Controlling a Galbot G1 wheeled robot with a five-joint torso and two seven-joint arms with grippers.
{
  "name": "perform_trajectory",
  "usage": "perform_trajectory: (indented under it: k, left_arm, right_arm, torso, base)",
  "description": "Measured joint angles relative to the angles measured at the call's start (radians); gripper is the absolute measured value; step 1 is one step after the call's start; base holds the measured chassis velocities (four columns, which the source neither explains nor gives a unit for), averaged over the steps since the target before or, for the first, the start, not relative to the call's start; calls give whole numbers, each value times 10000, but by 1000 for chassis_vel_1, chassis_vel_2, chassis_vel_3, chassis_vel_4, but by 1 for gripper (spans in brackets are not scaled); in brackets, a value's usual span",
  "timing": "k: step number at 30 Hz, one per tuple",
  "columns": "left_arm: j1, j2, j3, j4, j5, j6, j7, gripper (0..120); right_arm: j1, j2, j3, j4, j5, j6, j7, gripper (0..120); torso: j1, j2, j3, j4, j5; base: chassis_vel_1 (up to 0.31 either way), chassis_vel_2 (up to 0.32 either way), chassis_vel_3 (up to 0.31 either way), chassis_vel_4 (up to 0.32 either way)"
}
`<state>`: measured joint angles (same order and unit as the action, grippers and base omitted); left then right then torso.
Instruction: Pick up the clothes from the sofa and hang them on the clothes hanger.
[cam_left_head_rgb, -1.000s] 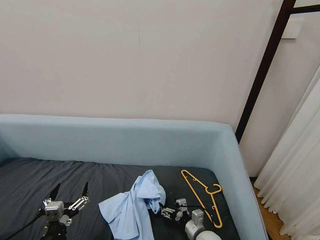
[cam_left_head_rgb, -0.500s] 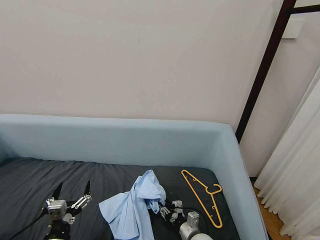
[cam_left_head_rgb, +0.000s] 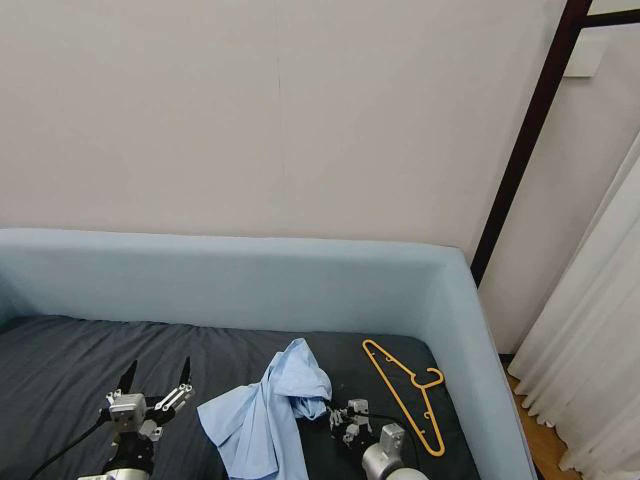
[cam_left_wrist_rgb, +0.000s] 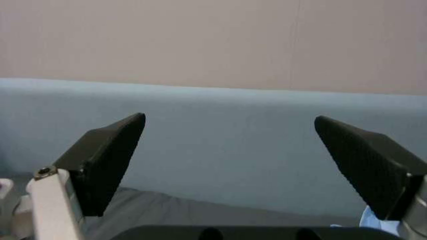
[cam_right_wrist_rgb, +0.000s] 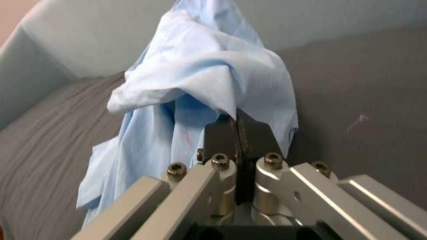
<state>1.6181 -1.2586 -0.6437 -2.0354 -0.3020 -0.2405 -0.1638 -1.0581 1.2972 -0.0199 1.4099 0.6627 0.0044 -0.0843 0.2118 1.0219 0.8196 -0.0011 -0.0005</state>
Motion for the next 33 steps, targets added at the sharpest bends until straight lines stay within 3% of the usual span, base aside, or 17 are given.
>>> perform_trajectory:
  k: [7, 11, 19, 33]
  left_arm:
    - [-134, 76, 58, 104, -83, -64, -128, 100]
    - [-222, 71, 127, 197, -105, -228, -145, 100]
    - [-477, -94, 467, 535, 264, -625, -103, 100]
    - [-640, -48, 530, 598, 158, -707, -70, 100]
  right_arm:
    - [223, 83, 750, 881, 1011, 1209, -616, 0]
    - [862, -646, 1115, 1733, 2252, 1992, -1820, 0]
    - [2271, -1404, 1190, 2218, 3613, 2088, -1895, 0]
    - [4139, -3293, 1179, 2589, 4425, 2156, -1654, 0]
  torso:
    - [0, -1, 0, 0, 1]
    - [0, -1, 1, -1, 0]
    - [1, -1, 1, 1, 1]
    - [1, -1, 1, -1, 1]
  base:
    - [0, 0, 0, 0]
    - [0, 0, 0, 0]
    - [0, 0, 0, 0]
    - [0, 0, 0, 0]
